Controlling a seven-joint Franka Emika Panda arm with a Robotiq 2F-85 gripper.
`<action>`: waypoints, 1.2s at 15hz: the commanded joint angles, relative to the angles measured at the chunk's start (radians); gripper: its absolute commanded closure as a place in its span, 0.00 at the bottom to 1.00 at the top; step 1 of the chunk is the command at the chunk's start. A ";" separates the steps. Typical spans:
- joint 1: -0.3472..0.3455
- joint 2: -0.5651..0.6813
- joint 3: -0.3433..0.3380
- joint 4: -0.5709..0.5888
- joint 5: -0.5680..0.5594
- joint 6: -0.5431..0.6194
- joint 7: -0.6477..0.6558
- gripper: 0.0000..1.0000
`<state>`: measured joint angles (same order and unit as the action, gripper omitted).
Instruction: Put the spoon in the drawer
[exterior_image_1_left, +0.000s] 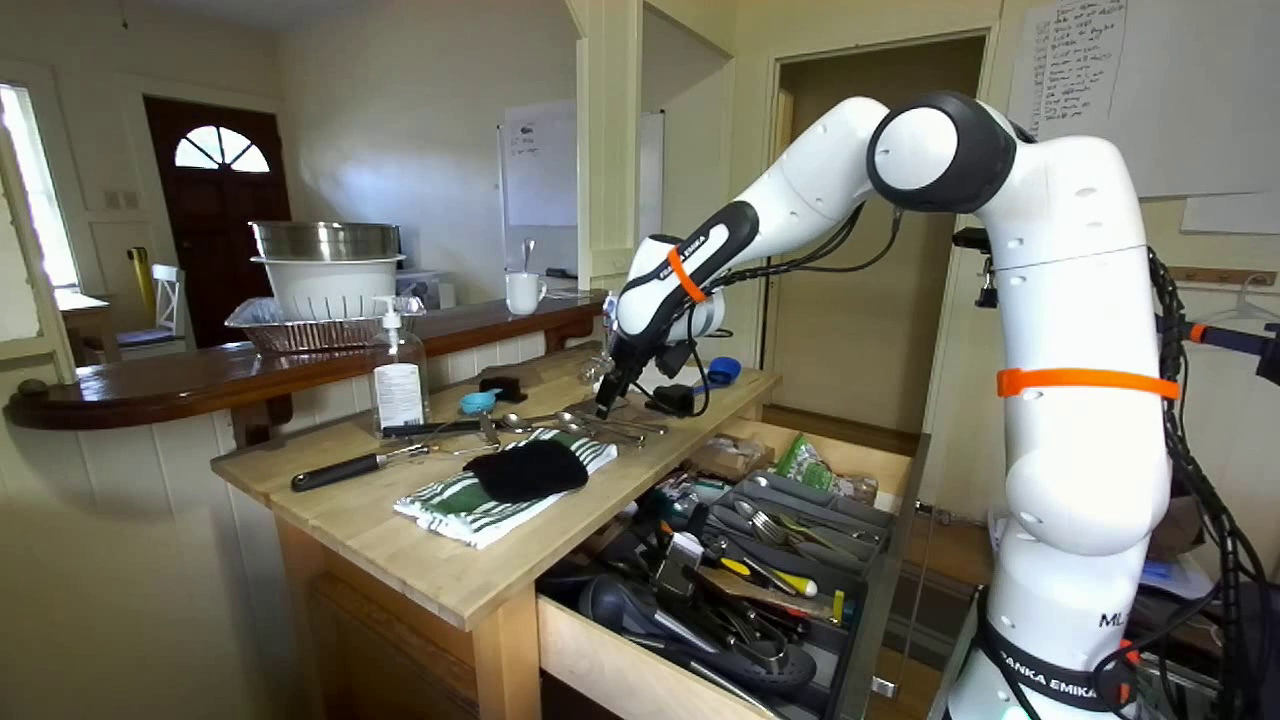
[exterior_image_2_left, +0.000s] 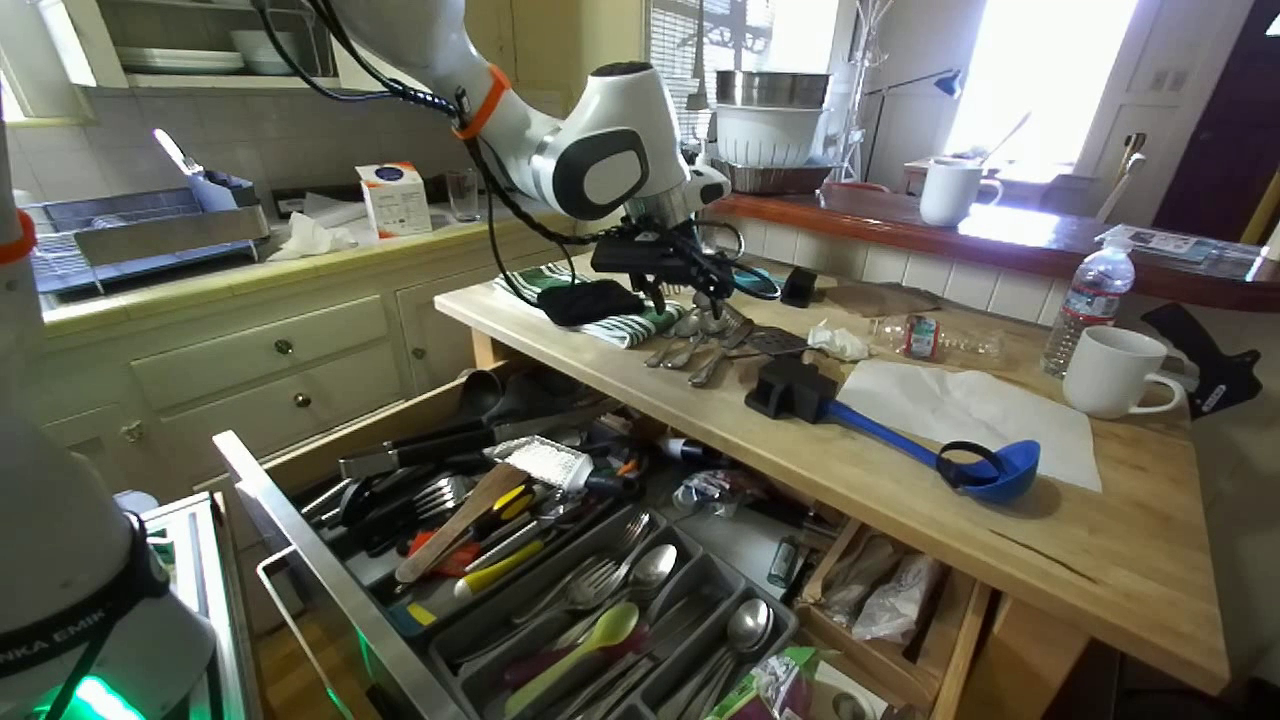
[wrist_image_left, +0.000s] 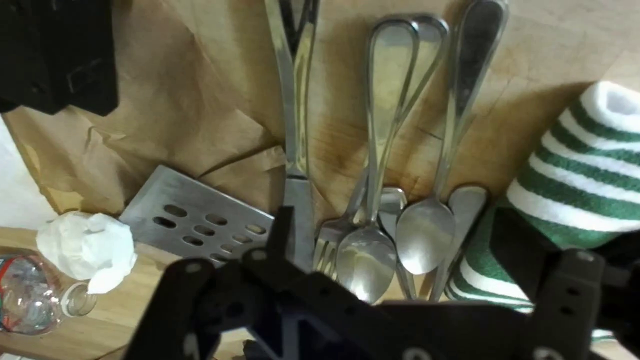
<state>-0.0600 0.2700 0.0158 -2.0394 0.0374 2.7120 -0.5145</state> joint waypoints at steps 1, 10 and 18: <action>-0.026 0.052 0.018 0.026 -0.015 0.043 0.012 0.17; -0.064 0.130 0.068 0.090 -0.011 0.108 -0.001 0.66; -0.067 0.173 0.087 0.132 -0.026 0.094 0.006 0.78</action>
<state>-0.1088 0.4139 0.0863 -1.9345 0.0341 2.8007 -0.5145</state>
